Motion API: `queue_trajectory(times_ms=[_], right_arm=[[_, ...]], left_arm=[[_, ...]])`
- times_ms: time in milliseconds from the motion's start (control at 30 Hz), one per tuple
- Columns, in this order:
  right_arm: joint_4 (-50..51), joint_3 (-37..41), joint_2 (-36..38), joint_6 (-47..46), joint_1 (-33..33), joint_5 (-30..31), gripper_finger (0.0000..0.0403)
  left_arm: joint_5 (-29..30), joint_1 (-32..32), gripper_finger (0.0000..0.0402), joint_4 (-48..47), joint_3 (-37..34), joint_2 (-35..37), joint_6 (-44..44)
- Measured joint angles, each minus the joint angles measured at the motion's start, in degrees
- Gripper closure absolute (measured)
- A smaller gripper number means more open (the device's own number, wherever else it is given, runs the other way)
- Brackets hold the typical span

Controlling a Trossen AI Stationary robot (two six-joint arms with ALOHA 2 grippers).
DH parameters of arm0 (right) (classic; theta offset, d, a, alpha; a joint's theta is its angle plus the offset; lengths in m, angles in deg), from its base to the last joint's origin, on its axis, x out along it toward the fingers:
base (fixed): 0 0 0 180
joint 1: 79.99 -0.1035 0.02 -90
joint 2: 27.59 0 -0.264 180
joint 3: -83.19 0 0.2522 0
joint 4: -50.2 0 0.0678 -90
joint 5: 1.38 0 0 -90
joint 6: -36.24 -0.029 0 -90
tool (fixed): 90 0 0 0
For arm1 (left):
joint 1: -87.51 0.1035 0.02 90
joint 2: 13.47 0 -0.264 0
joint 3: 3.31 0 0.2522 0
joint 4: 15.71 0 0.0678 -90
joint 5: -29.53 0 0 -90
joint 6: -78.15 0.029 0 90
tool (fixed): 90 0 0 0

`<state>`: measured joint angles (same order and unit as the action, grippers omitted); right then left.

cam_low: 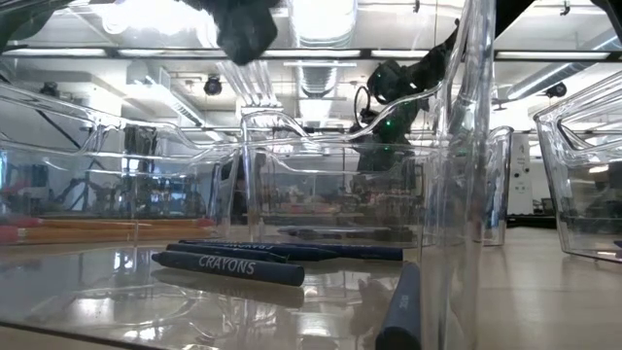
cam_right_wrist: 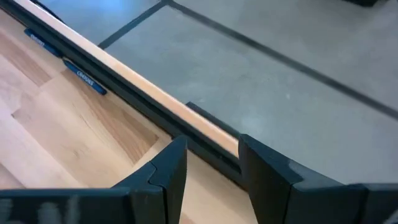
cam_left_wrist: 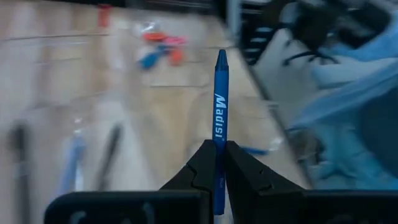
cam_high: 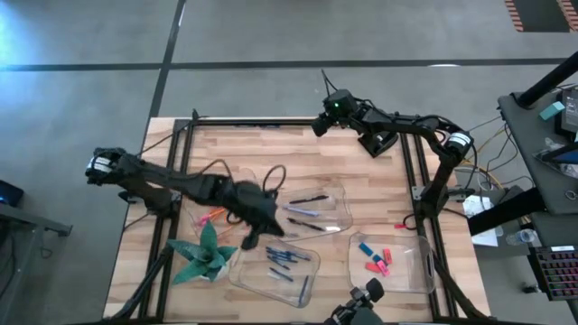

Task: Sort crayons/erasers/pens/pencils in bins
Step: Put the blue crayon into the bottom left transparent bin

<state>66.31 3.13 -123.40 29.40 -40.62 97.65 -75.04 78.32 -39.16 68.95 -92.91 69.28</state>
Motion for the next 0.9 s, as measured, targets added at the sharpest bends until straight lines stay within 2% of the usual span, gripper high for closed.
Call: queue_trajectory(times_ms=[167, 300, 567, 900], right_arm=[[3.30, 0.00, 0.00, -3.93, -0.13, -0.01, 0.0266], [5.96, 0.00, 0.00, -6.56, -0.13, 0.00, 0.0266], [5.89, 0.00, 0.00, -6.21, -0.13, -0.01, 0.0266], [5.88, 0.00, 0.00, -6.21, -0.13, -0.01, 0.0266]], left_arm=[[0.88, -7.56, 0.0397, 3.28, -0.02, -0.59, -6.09], [4.92, -11.74, 0.0397, 3.21, -0.20, -2.54, -9.97], [5.93, -13.00, 0.0397, 3.31, -0.79, -8.84, -16.01], [4.59, -13.13, 0.0397, 3.09, -0.79, -13.55, -17.82]])
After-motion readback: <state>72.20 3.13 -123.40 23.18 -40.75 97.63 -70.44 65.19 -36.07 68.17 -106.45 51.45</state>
